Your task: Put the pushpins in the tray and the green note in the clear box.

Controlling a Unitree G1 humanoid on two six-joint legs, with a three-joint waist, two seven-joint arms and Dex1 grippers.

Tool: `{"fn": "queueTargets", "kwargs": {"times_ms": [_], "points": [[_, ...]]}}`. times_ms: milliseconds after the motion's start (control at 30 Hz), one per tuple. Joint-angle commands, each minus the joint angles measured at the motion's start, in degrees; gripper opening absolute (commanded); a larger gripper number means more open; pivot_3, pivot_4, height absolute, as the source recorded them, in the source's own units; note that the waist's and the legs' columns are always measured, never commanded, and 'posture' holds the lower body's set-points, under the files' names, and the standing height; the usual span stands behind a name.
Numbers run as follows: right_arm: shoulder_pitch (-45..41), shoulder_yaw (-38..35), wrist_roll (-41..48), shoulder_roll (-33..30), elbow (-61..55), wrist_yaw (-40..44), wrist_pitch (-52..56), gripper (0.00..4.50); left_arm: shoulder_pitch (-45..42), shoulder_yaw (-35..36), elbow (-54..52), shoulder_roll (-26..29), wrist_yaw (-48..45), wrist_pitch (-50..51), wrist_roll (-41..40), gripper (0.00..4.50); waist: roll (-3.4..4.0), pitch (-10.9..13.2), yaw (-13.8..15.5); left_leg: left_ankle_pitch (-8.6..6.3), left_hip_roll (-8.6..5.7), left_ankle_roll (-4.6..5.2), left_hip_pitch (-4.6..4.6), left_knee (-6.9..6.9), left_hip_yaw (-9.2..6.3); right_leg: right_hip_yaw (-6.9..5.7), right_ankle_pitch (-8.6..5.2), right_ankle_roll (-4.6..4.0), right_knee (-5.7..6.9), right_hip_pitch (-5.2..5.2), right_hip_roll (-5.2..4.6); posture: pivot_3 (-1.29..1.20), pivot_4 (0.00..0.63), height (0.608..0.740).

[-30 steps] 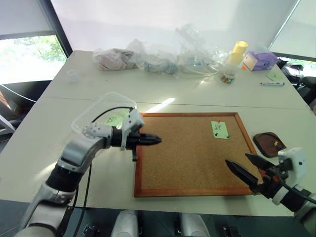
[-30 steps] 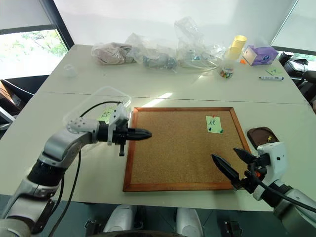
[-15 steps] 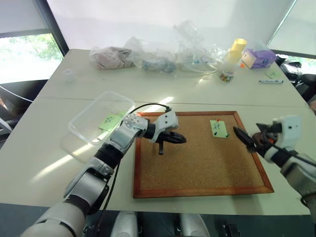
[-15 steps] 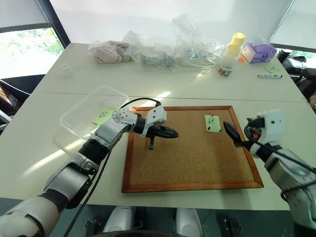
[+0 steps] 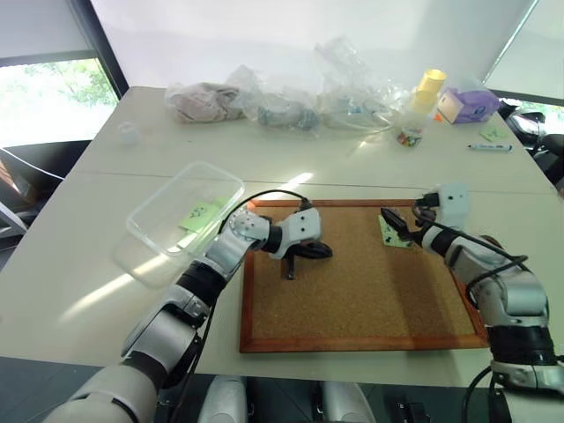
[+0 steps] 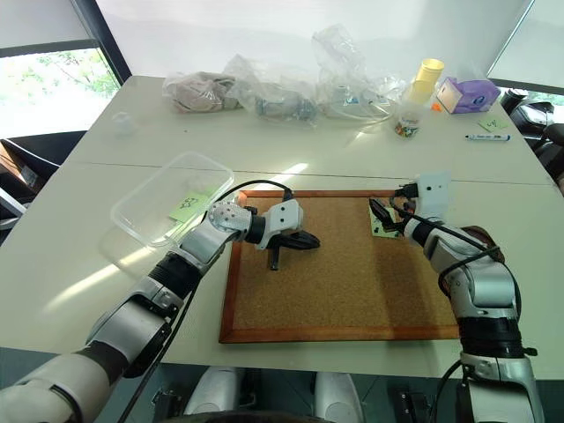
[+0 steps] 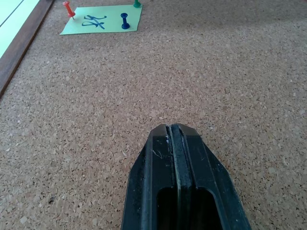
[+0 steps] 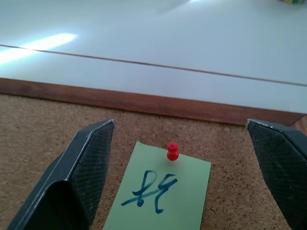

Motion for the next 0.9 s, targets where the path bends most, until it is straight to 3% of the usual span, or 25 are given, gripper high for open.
{"fn": "queueTargets", "kwargs": {"times_ms": [33, 200, 233, 333, 533, 900], "points": [[-2.2, -1.2, -1.1, 0.8, 0.6, 0.2, 0.1, 4.50, 1.6, -0.7, -1.0, -0.2, 0.3, 1.2, 1.4, 0.01, 0.00, 0.0, -0.1, 0.00, 0.00, 0.00, 0.00, 0.00, 0.00, 0.00, 0.01, 0.02, 0.00, 0.00, 0.00, 0.00, 0.150, 0.740], [-2.8, -0.9, -2.1, 2.1, 1.2, 1.1, 1.0, 4.50, 2.5, -0.7, -2.4, 0.0, 0.4, 1.9, 1.4, 0.01, 0.02, 0.0, -0.1, 0.01, 0.01, -0.02, 0.01, 0.00, 0.01, -0.01, 0.04, 0.06, 0.01, 0.00, 0.00, 0.00, 0.150, 0.740], [-2.8, -1.0, -2.3, 2.3, 1.2, 1.2, 1.2, 4.24, 2.5, -0.7, -2.5, 0.0, 0.4, 2.0, 1.4, 0.00, 0.02, 0.0, -0.2, 0.01, 0.02, -0.02, 0.01, 0.00, 0.01, -0.01, 0.04, 0.07, 0.01, 0.00, 0.01, 0.00, 0.150, 0.740], [-2.9, -1.1, -2.8, 2.8, 1.3, 1.3, 2.0, 3.16, 2.6, -0.6, -2.7, -0.1, 0.4, 2.2, 1.5, 0.00, 0.02, 0.0, -0.2, 0.01, 0.01, -0.02, 0.01, 0.00, 0.02, -0.01, 0.04, 0.07, 0.01, 0.00, 0.01, 0.00, 0.150, 0.740], [-3.2, -2.3, -3.1, 4.1, 2.1, 1.0, 3.2, 0.03, 2.3, -0.1, -2.2, -0.5, 0.9, 1.7, 2.0, 0.00, 0.03, 0.0, -0.2, 0.01, 0.01, -0.03, 0.02, 0.00, 0.03, -0.01, 0.04, 0.08, 0.01, 0.00, 0.01, 0.00, 0.150, 0.740], [-2.9, -3.9, -3.7, 4.9, 1.4, 0.9, 2.1, 0.03, 2.4, -0.9, -1.3, -0.4, 0.7, 0.2, 3.5, 0.00, 0.03, 0.0, -0.3, 0.03, 0.01, -0.04, 0.08, 0.01, 0.04, 0.00, 0.06, 0.10, 0.02, 0.07, 0.01, 0.00, 0.150, 0.740]]}}
